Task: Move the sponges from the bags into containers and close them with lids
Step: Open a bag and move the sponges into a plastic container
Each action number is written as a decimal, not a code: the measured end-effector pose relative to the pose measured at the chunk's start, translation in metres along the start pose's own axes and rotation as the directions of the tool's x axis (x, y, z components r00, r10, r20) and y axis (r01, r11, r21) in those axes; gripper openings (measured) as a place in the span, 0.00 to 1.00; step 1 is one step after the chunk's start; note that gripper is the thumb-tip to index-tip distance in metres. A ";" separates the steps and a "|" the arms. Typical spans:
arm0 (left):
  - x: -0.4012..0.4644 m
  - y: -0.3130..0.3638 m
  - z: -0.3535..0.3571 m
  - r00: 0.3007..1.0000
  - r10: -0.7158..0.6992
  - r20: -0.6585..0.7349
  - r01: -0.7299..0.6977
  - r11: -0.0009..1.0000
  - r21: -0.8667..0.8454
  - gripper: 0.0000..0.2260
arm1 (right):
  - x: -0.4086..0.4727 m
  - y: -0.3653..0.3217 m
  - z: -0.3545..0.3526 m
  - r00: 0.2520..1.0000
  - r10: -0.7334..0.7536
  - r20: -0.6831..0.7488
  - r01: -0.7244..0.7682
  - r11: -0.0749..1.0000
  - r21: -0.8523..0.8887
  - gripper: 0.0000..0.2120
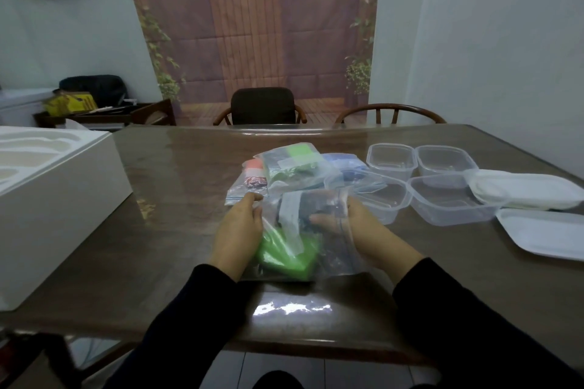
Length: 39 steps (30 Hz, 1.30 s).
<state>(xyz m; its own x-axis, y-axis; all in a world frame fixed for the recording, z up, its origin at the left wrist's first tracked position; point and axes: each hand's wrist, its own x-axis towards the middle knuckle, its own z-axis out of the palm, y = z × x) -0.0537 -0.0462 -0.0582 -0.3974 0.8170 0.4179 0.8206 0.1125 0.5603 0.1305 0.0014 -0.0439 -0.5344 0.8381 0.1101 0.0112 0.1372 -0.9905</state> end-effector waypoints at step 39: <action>0.010 0.011 -0.035 0.912 -0.235 0.337 0.025 0.849 0.527 0.32 | -0.034 -0.021 -0.092 0.872 -0.091 -0.480 -0.018 0.976 -0.218 0.09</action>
<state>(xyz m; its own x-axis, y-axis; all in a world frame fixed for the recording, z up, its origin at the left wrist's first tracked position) -0.0629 -0.0566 -0.0223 -0.4171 0.9088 0.0084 0.9038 0.4138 0.1091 0.2259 0.0189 -0.0192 -0.0612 0.9723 0.2255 0.2048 0.2333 -0.9506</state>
